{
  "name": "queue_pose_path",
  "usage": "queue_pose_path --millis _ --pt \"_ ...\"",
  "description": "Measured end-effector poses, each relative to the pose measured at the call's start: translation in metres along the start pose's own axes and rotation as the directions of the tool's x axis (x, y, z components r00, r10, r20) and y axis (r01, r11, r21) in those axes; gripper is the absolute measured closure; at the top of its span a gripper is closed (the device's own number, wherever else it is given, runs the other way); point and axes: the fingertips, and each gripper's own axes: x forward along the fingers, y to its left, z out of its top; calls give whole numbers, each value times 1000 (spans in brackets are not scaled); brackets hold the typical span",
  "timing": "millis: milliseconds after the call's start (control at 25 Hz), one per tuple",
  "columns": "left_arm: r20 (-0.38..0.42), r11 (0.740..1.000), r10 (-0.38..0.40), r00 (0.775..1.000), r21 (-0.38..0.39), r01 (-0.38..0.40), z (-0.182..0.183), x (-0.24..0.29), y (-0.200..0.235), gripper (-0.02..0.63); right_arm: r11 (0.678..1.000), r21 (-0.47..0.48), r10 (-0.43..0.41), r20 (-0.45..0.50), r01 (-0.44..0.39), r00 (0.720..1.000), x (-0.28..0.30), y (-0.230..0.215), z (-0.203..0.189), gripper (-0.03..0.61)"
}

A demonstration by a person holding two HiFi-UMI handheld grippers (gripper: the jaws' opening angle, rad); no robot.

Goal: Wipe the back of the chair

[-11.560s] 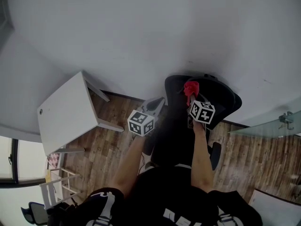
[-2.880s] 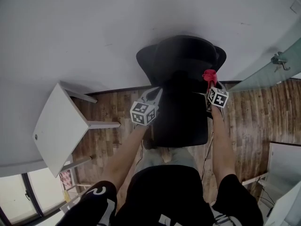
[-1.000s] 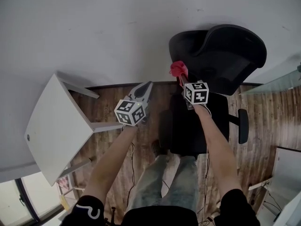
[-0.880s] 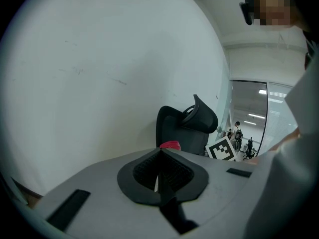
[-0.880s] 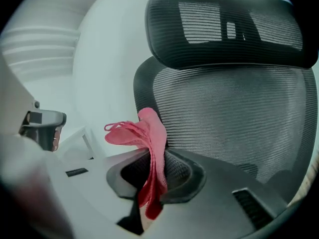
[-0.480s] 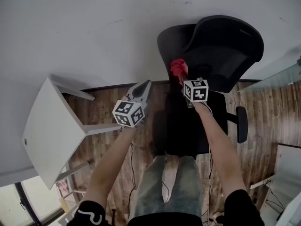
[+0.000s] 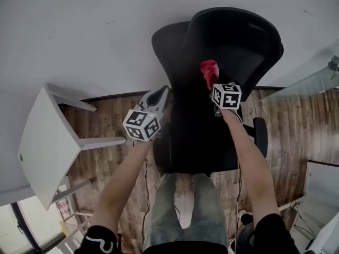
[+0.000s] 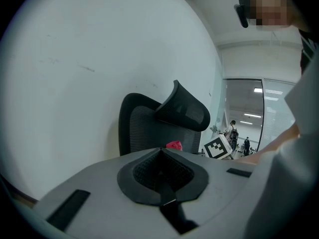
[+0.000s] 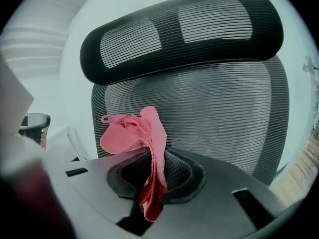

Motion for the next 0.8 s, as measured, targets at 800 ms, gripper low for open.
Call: queue_pose_path --millis 800 --pt "-25 997 -47 999 52 48 -13 84 -123 589 974 117 -196 -10 196 981 -87 -223 -21 508"
